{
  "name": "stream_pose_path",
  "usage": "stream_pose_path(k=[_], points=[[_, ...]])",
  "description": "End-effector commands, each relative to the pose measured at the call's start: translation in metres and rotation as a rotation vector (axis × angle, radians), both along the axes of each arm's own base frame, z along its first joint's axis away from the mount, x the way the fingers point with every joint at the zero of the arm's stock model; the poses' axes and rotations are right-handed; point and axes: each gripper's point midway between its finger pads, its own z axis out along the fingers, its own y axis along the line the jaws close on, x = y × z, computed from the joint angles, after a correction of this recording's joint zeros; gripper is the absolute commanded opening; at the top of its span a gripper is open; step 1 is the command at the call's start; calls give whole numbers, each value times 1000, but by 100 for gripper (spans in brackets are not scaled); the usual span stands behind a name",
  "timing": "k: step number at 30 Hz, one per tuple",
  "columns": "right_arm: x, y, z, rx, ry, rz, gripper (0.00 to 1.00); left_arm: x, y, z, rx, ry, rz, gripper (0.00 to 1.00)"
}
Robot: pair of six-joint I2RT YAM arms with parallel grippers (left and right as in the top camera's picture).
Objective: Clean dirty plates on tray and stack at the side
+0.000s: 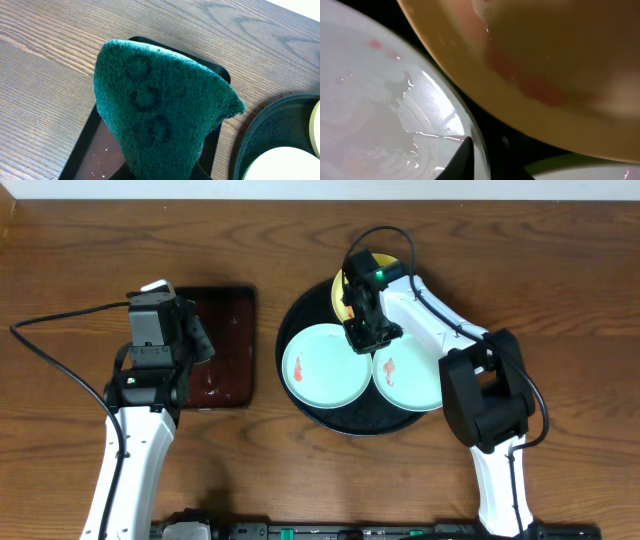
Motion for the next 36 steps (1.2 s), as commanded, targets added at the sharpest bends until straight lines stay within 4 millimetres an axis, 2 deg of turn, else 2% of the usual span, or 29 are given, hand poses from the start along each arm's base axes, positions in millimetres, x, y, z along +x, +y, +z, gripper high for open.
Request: stream_pose_path(k=[1,3,11,20,25,29,32,36], points=[[0,6,-2,-5,-8,21,7,2,1,5,-5,-16,5,7],[0,5,-2,-6,-8,21,2,2,1,5,-6,-16,5,7],[0,7,-2,-1,-7,23,1,9,-18,10,-82,-52,-76,8],[4,9,-2,9,-26,23,1,12,-19,10,-84,-56,-79,7],[5,11,-1,18,-26,22,1,18,-18,-10,-87,-3,-76,7],[2,10,-1,13,-17,23,1,26,-18,-40,-93,68,-73,7],[1,9,-1,9,-11,23,1,30,-18,-48,-93,79,-72,8],[1,9,-1,10,-13,23,1,39,-17,-49,-88,59,-70,8]])
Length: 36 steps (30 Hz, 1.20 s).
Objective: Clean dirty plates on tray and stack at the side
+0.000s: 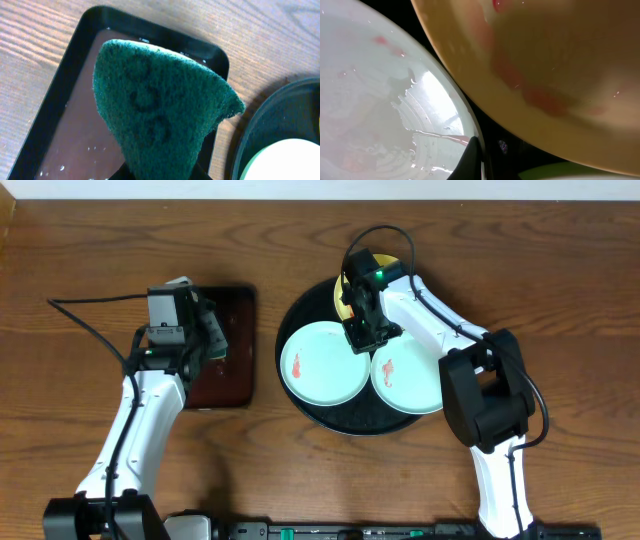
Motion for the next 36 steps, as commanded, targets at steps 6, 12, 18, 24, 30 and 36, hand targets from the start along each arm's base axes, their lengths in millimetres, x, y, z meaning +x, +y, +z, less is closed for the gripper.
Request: stream_pose_path(k=[6,12,18,24,30,36], points=[[3,10,-1,13,-22,15,1,10,17,-5,65,-7,59,7],[3,11,-1,17,-18,15,1,11,17,-26,65,44,58,8],[0,17,0,53,-2,18,1,15,17,-23,65,24,59,8],[0,18,0,57,0,18,1,16,17,-22,65,20,59,7],[1,18,2,59,-4,18,1,16,17,-22,65,20,59,8],[4,22,7,73,-14,19,1,15,17,-21,65,18,59,7]])
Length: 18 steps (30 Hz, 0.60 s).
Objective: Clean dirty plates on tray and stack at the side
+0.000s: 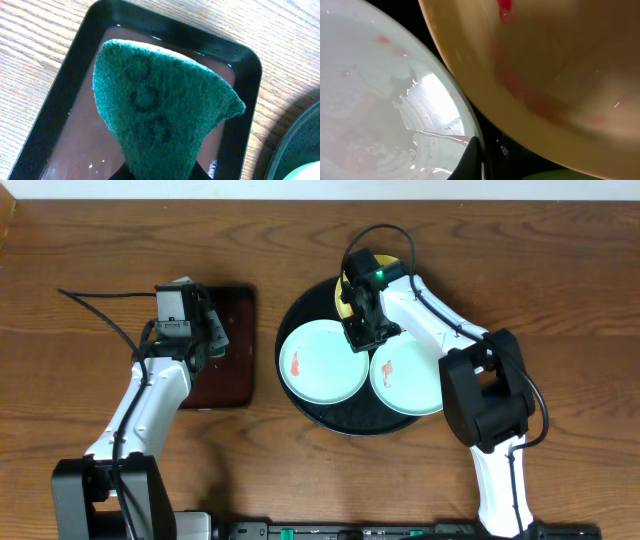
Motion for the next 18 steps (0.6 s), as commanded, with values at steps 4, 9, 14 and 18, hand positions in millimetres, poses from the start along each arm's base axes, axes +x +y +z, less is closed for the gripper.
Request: stream_pose_path(k=[4,9,14,18], points=[[1,19,10,61,-6,20,1,2,6,16,18,-39,20,7],[2,19,15,66,-17,20,1,1,6,33,19,-82,20,8],[2,20,15,67,-18,20,1,-1,5,43,19,-104,20,7],[2,20,15,67,-18,20,1,-3,-1,42,-11,-96,-6,8]])
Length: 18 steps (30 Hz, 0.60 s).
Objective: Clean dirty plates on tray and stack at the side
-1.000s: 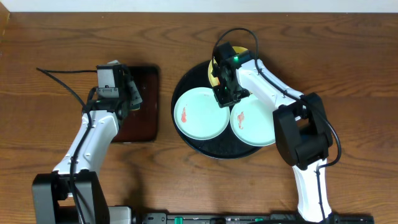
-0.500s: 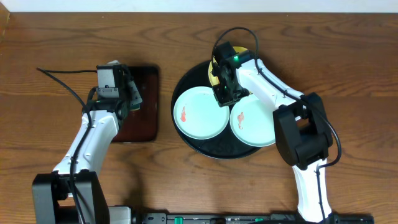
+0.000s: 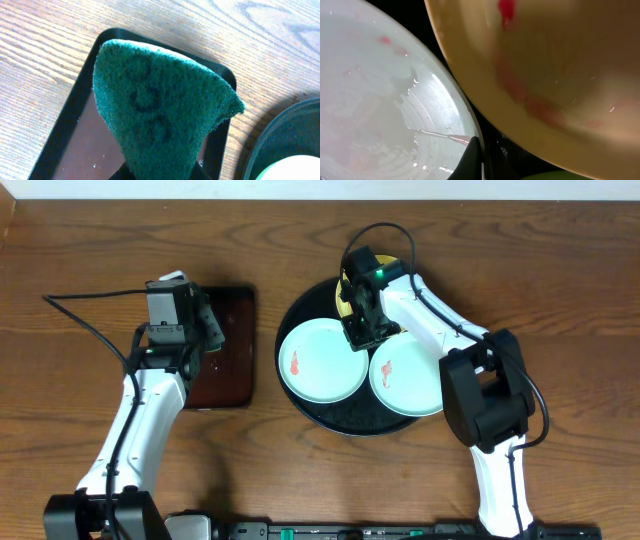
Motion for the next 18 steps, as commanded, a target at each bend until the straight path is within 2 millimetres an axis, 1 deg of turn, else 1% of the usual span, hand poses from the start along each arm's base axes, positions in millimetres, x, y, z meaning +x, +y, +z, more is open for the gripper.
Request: stream_pose_path(k=[1,4,12,18], points=[[0,18,13,63,-11,20,1,1,-4,7,-26,-15,-18,7],[0,18,13,62,-11,20,1,1,-10,10,-50,-25,-40,7],[0,18,13,63,-11,20,1,-1,-10,30,-47,-79,-41,7],[0,18,13,63,-11,20,1,-3,-10,39,-45,-101,-42,8]])
